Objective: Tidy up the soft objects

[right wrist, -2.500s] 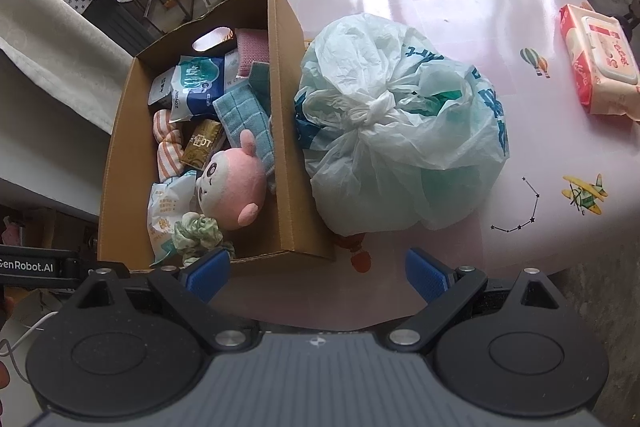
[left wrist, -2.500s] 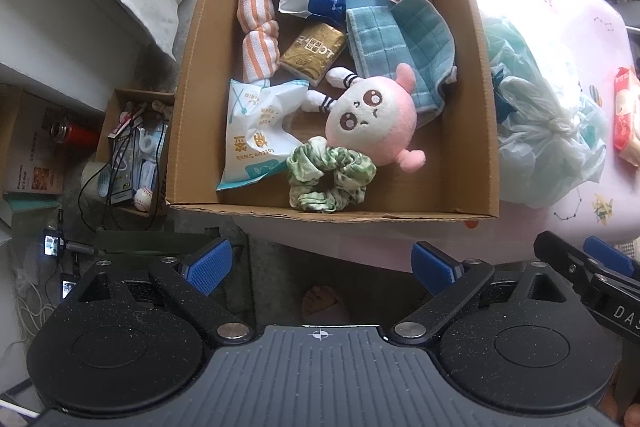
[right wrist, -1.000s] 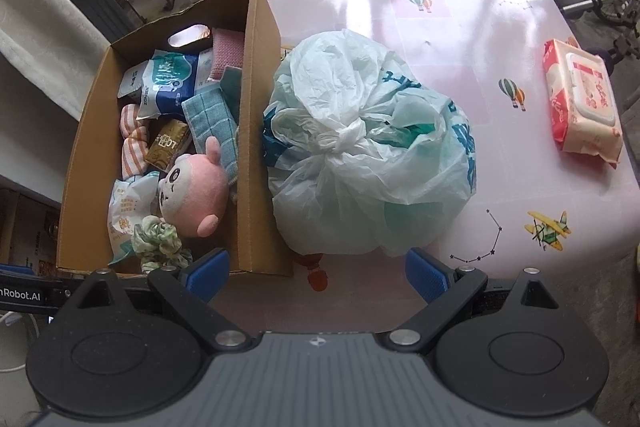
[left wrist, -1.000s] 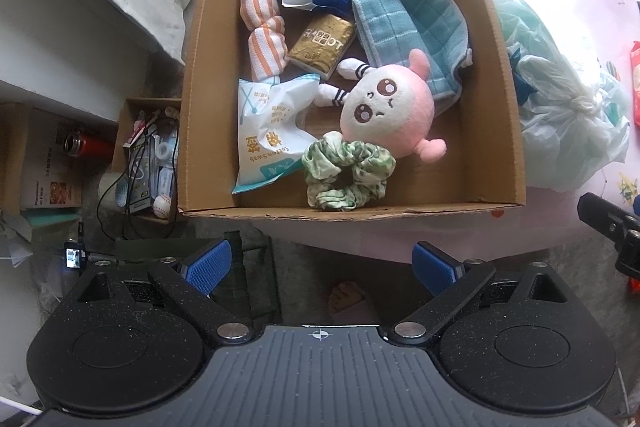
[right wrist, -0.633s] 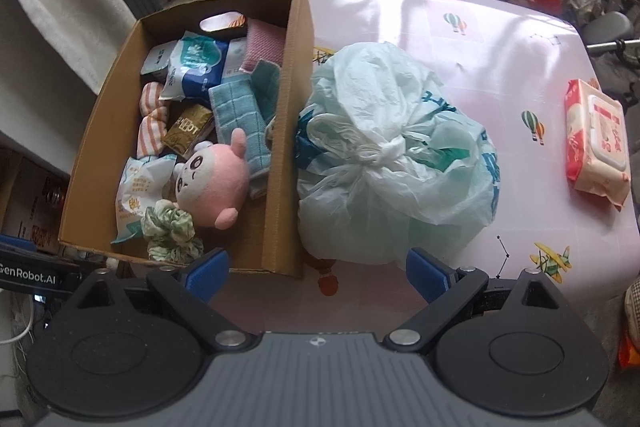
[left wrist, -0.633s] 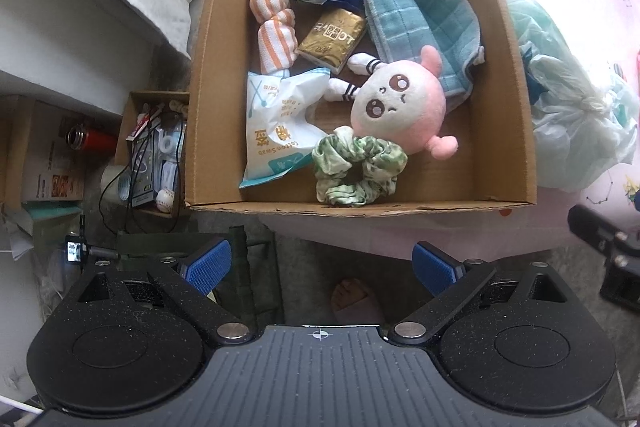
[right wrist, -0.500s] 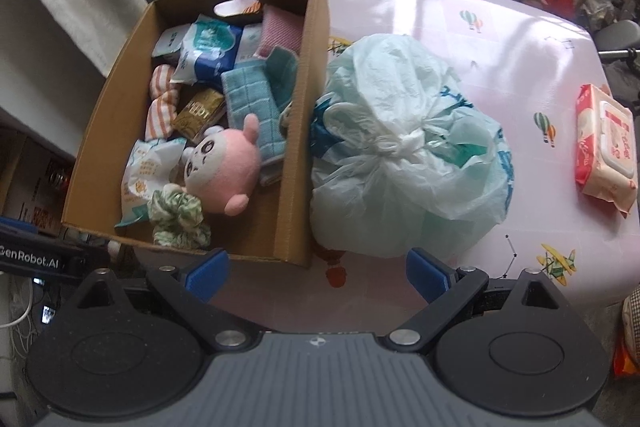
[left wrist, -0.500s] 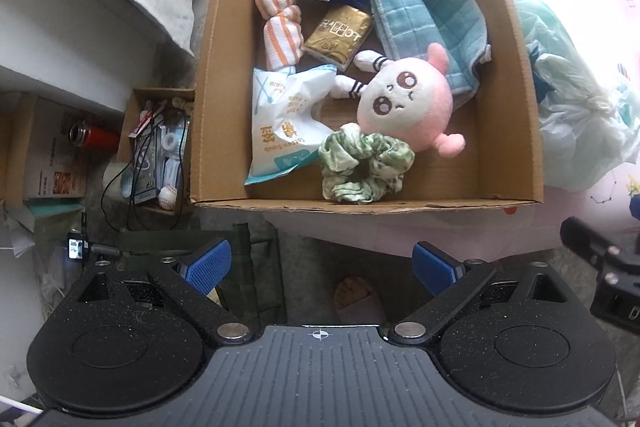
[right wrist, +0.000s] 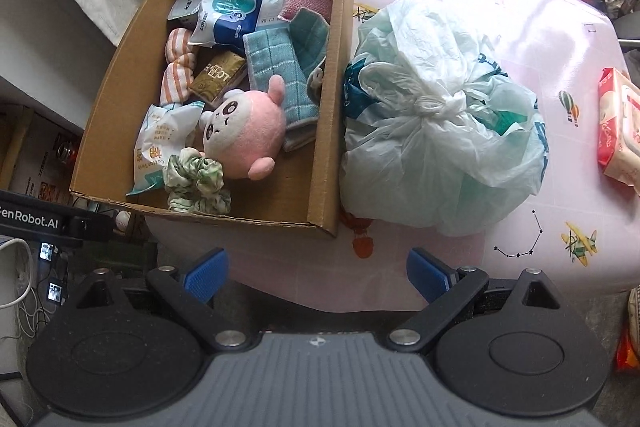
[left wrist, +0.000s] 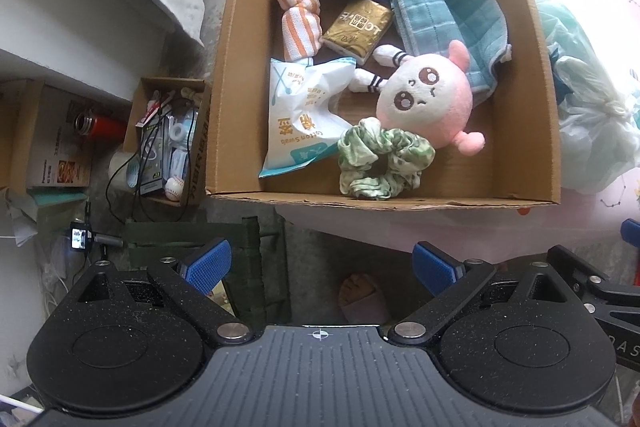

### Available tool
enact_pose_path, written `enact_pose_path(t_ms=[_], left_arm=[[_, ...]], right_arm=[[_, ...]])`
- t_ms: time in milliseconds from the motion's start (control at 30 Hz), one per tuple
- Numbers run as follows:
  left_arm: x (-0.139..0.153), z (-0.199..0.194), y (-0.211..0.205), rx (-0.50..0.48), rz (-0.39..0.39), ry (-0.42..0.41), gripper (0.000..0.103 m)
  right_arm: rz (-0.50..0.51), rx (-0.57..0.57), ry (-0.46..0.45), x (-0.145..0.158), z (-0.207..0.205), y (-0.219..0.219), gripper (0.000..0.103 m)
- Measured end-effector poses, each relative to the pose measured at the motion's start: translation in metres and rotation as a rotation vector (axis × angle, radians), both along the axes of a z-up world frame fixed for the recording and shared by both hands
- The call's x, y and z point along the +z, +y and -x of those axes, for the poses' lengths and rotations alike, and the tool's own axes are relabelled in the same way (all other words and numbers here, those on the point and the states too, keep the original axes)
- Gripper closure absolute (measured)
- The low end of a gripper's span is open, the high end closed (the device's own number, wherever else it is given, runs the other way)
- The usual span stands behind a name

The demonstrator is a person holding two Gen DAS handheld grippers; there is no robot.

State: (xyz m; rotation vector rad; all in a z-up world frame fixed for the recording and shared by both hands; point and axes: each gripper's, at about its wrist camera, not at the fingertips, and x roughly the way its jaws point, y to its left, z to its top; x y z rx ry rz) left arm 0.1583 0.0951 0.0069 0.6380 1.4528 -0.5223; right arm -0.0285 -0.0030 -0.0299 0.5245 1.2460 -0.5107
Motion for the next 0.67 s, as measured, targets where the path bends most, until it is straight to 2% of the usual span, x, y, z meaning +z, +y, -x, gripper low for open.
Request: enact_pose_path(t_ms=[667], left_arm=[[-0.0013, -0.0001, 0.0021, 0.003, -0.001, 0.003, 0.004]], right_arm=[[-0.001, -0.007, 0.009, -0.0035, -0.0001, -0.0003, 0.026]])
